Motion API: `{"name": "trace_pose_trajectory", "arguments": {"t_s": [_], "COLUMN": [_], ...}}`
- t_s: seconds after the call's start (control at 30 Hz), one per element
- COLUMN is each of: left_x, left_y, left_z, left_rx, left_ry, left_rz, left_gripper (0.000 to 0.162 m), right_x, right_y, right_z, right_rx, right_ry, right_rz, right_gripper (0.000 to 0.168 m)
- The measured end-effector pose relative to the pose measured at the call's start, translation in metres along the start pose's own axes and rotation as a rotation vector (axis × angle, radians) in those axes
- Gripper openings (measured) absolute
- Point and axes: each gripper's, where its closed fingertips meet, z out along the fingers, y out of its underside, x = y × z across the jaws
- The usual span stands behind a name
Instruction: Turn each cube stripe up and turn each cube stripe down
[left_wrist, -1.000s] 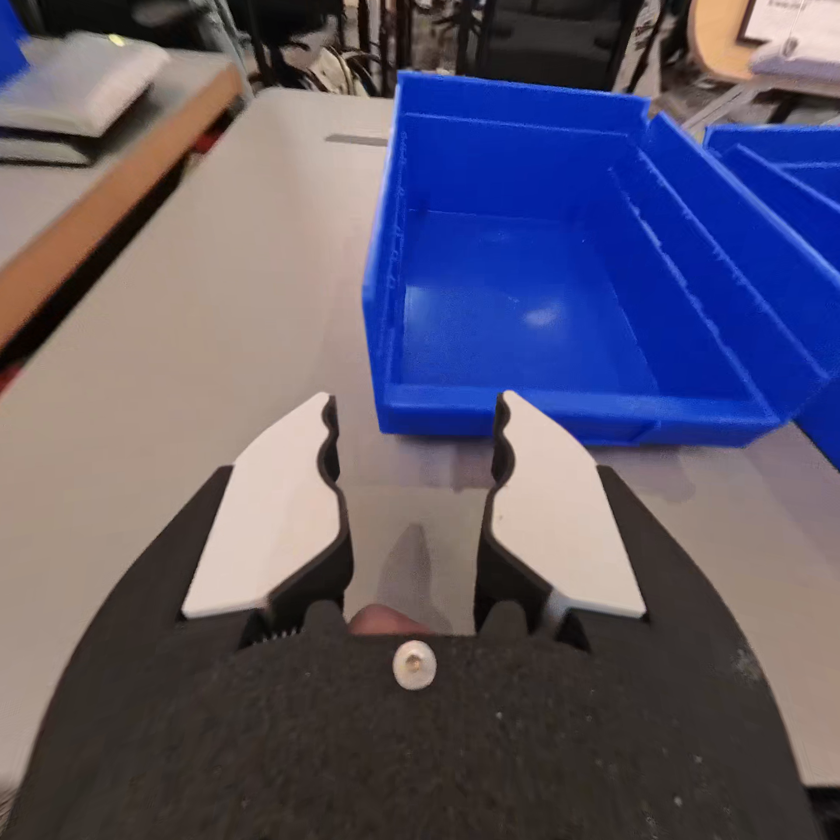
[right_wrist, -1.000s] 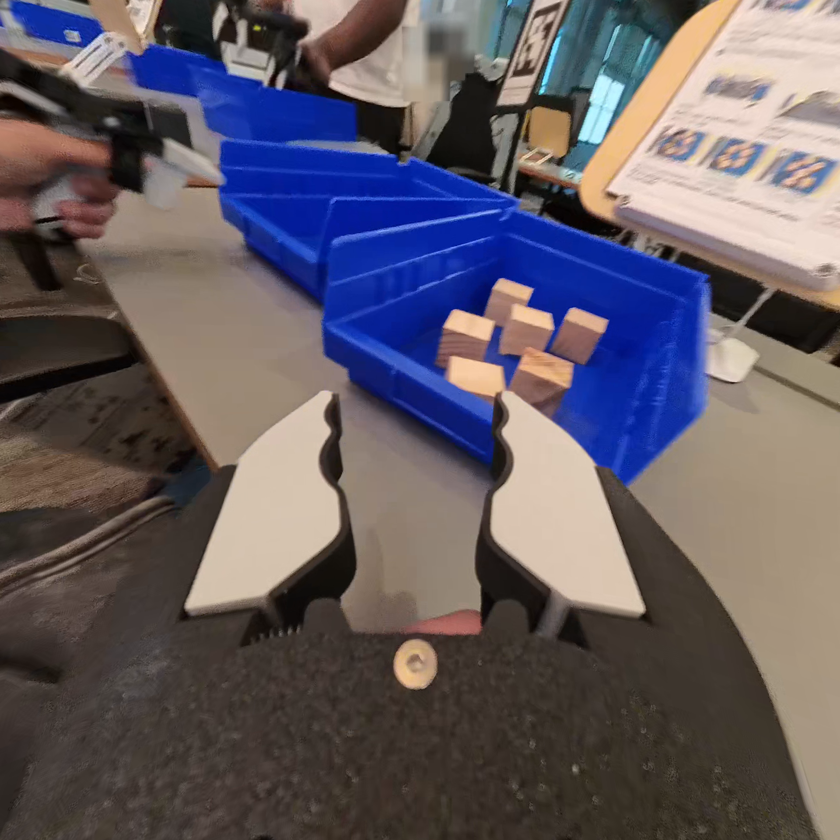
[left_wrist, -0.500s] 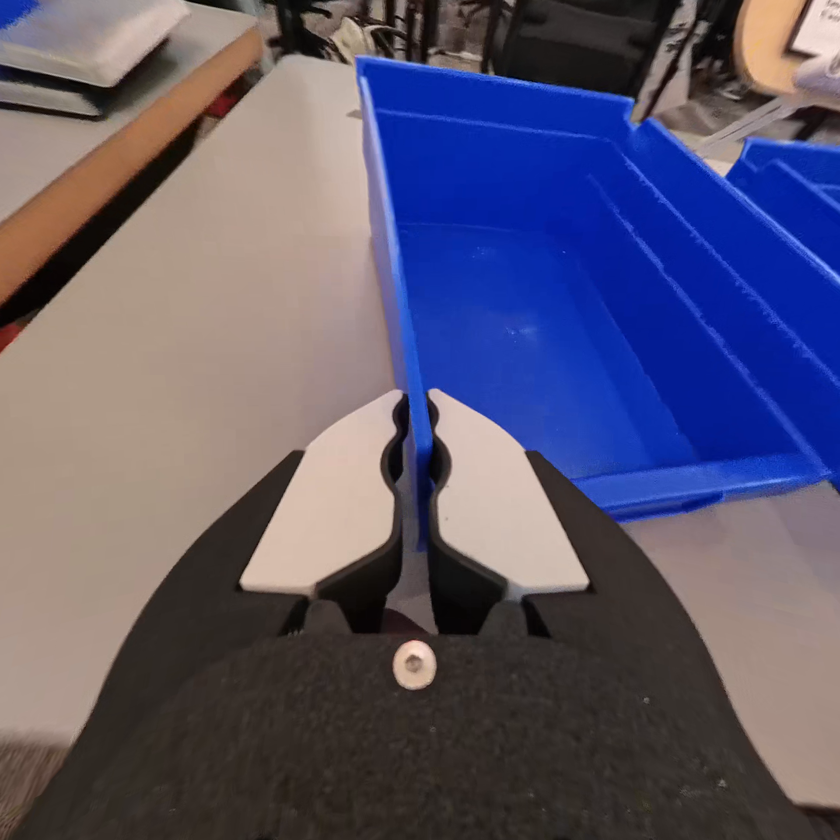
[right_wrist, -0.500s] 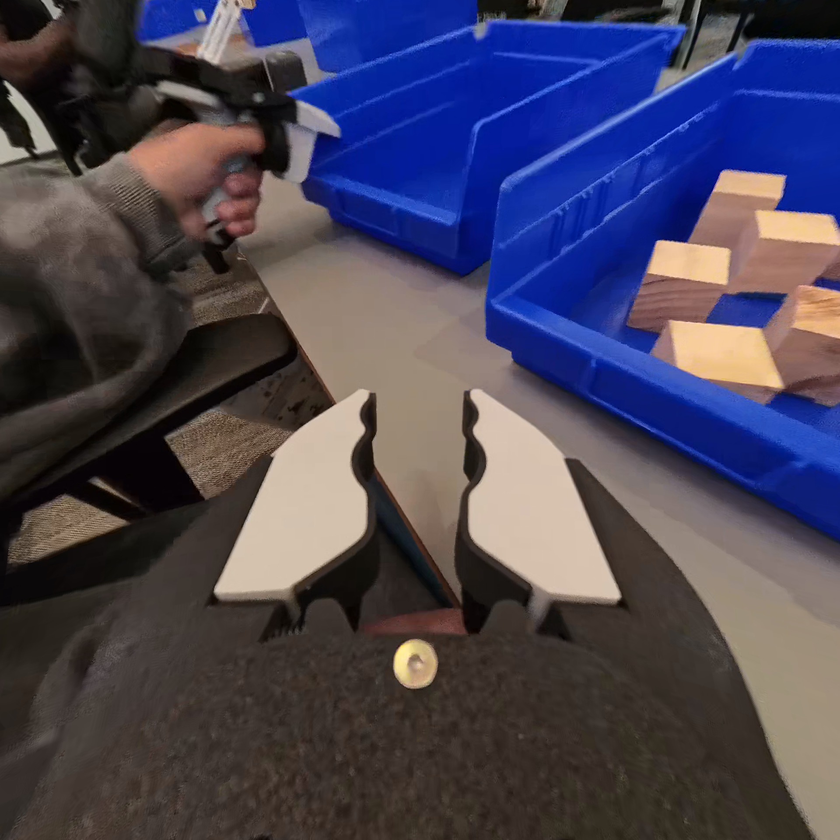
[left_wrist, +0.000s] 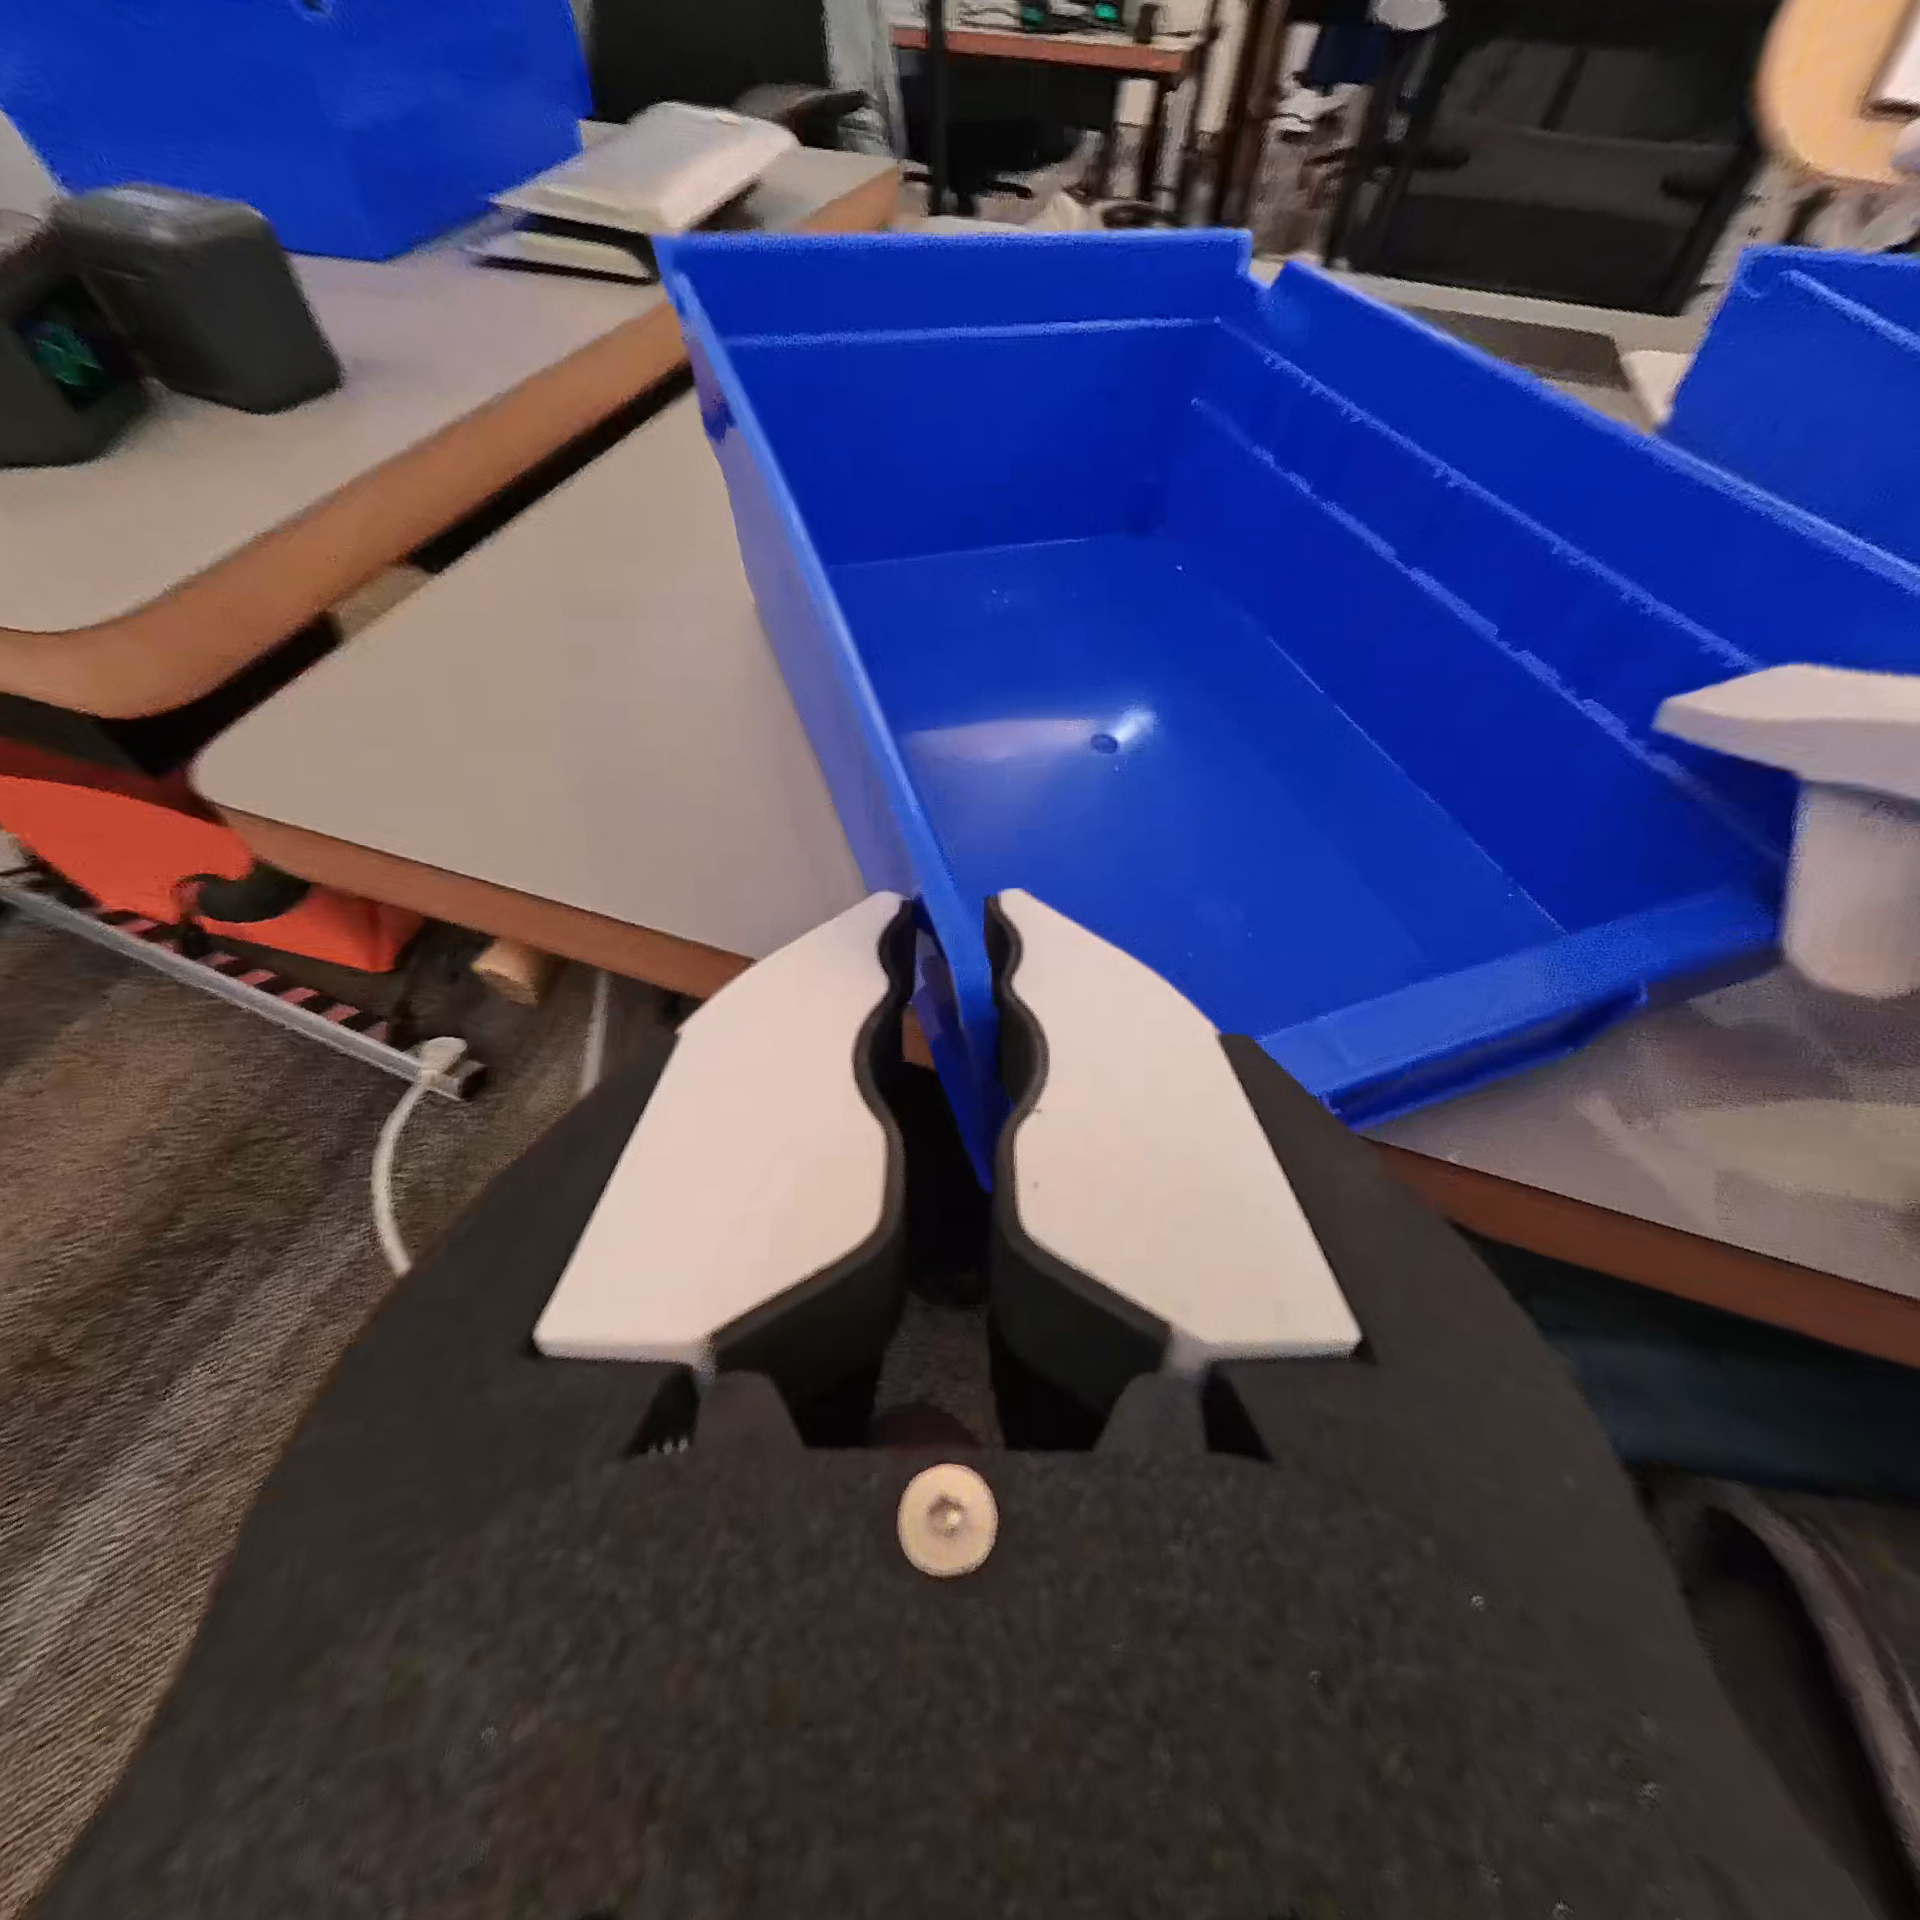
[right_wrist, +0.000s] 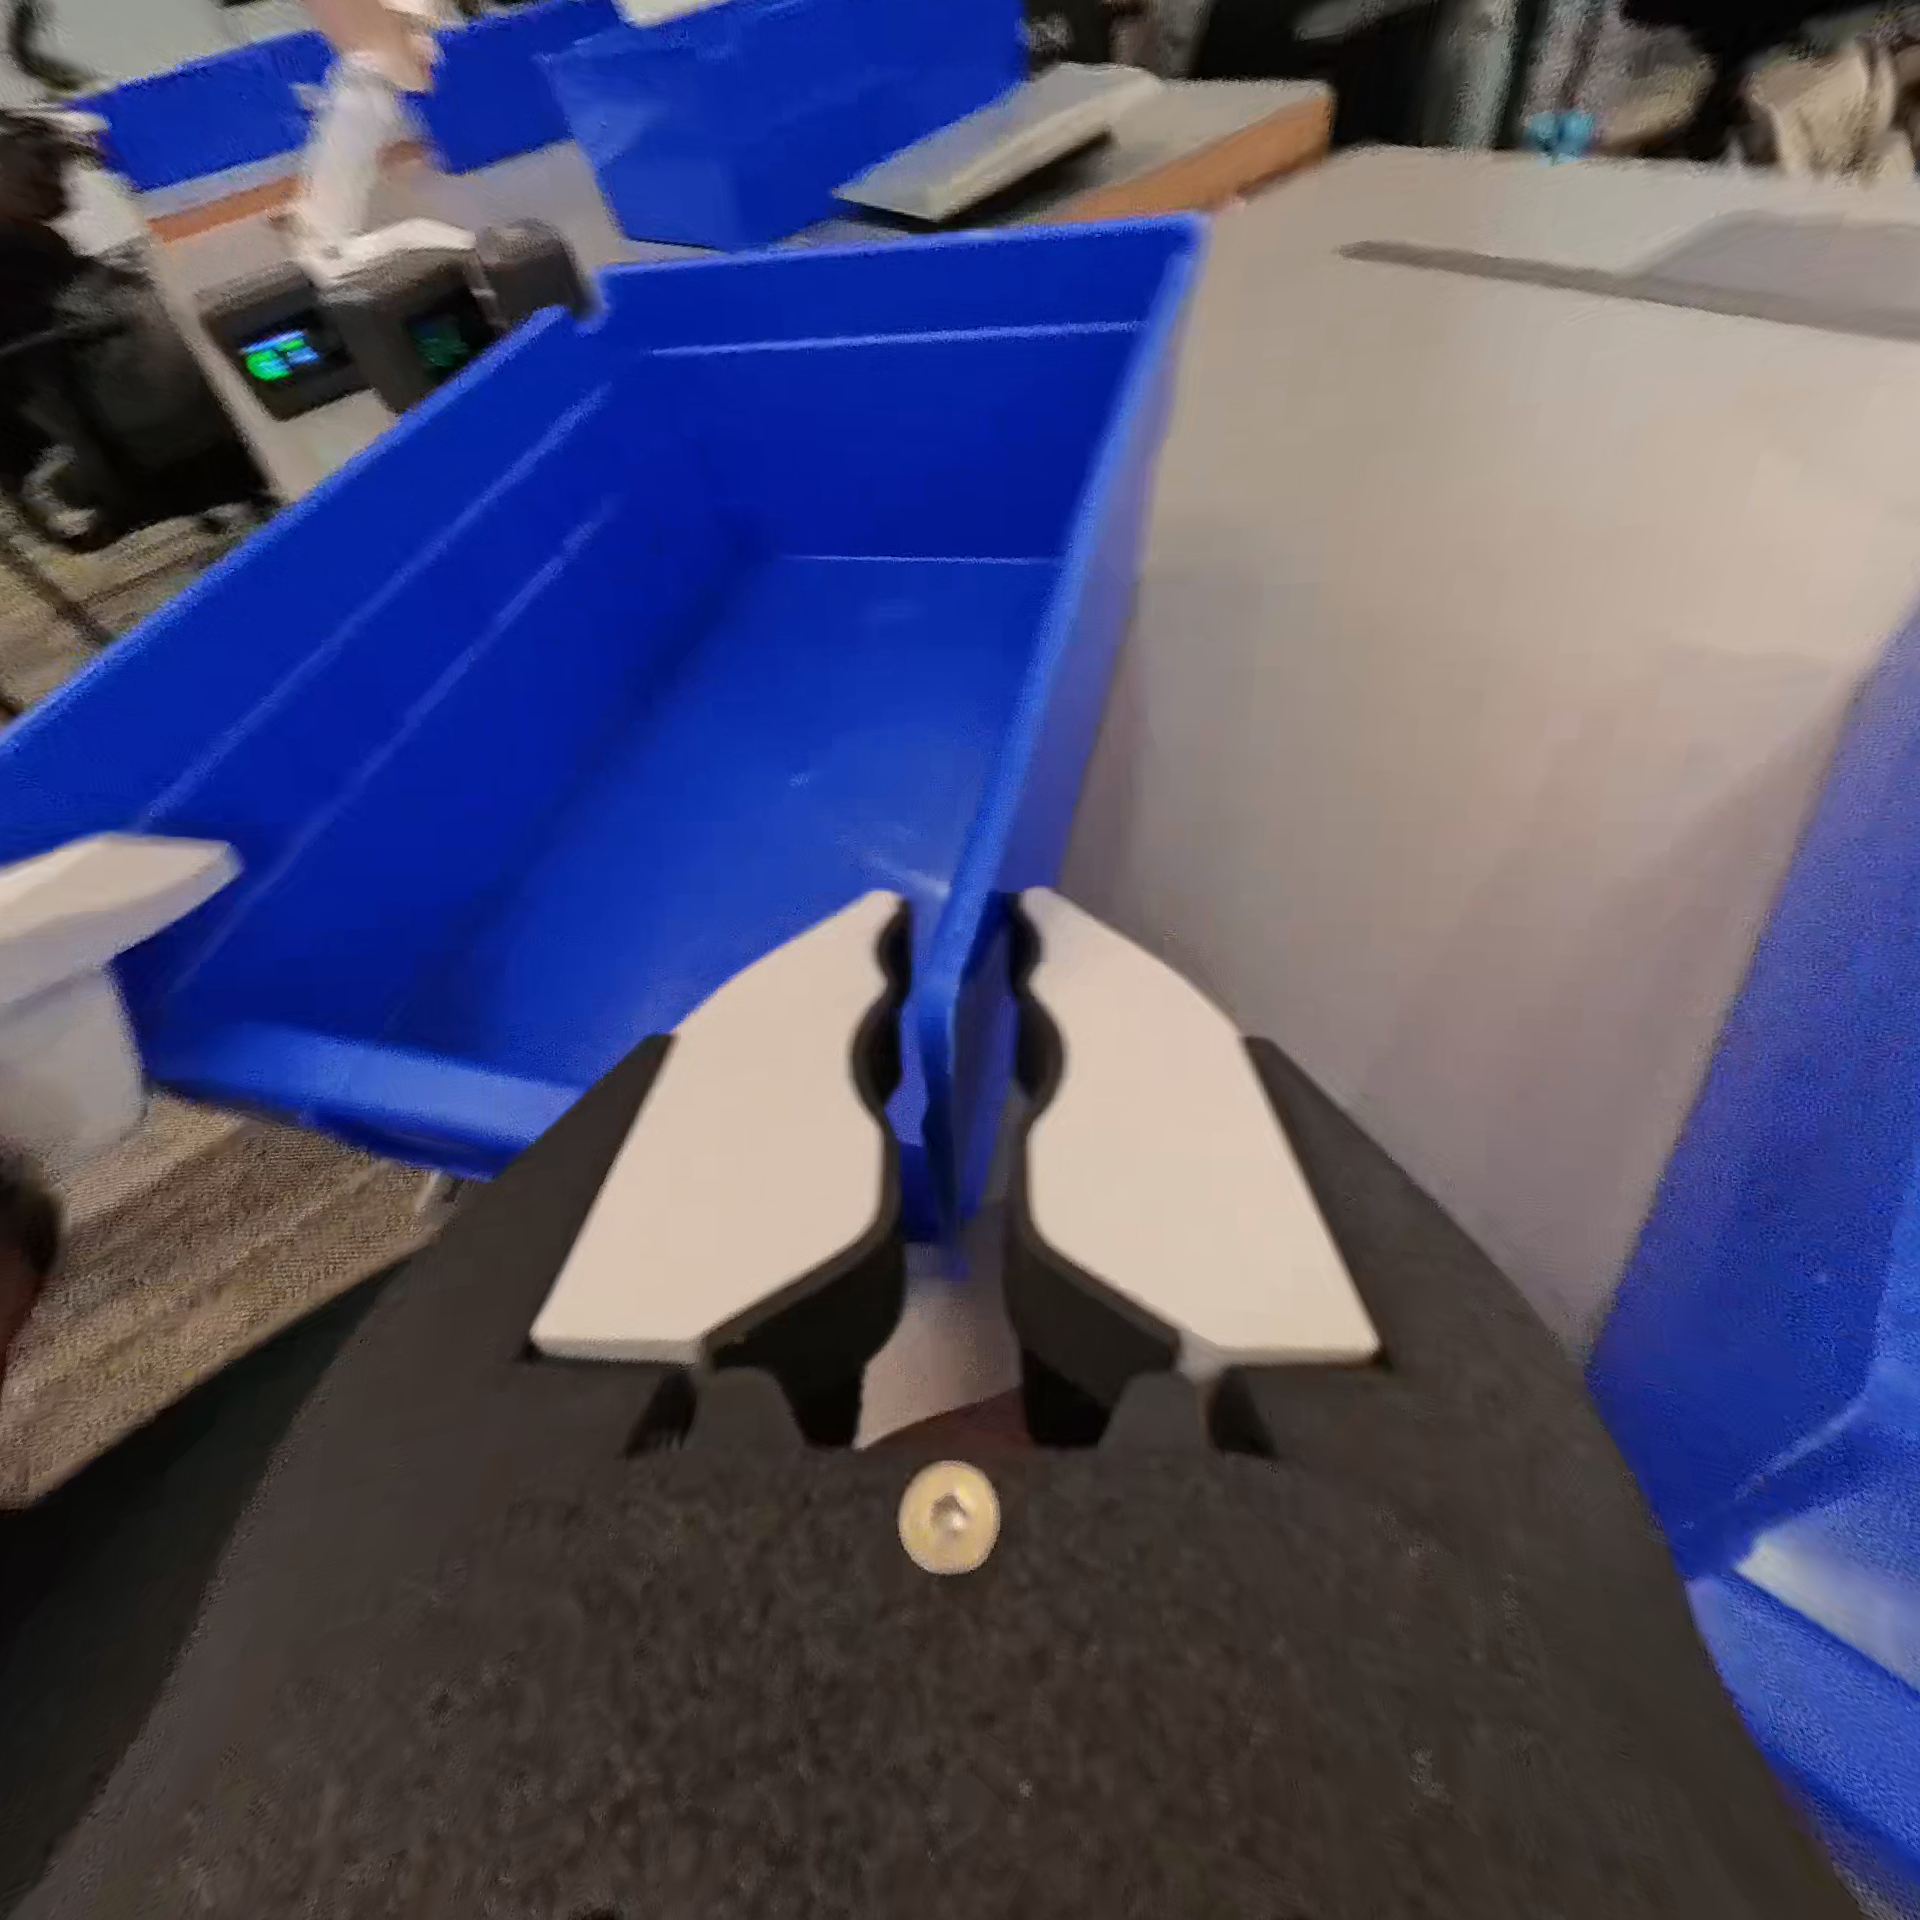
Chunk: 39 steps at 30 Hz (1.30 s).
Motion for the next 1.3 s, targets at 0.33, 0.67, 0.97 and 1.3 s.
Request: {"name": "trace_pose_trajectory", "arguments": {"t_s": [0.33, 0.67, 0.97, 1.3], "left_x": [0.084, 0.436, 0.631, 0.666], "left_y": [-0.144, -0.205, -0.050, 0.015], "left_z": [-0.044, -0.022, 0.017, 0.013], "left_rx": [0.443, 0.468, 0.102, -0.023], "left_ry": [0.051, 0.535, 0.629, 0.745], "left_rz": [0.094, 0.161, 0.155, 0.237], "left_gripper": [0.004, 0.003, 0.003, 0.010], "right_x": [0.045, 0.284, 0.446, 0.494], "right_y": [-0.108, -0.114, 0.032, 0.099], "right_z": [-0.114, -0.379, -0.472, -0.474], "right_rx": [0.357, 0.422, 0.038, 0.104], "right_ry": [0.242, 0.852, 0.968, 0.871], "right_rz": [-0.122, 0.055, 0.155, 0.342], "right_gripper": [0.005, 0.004, 0.003, 0.003]}}
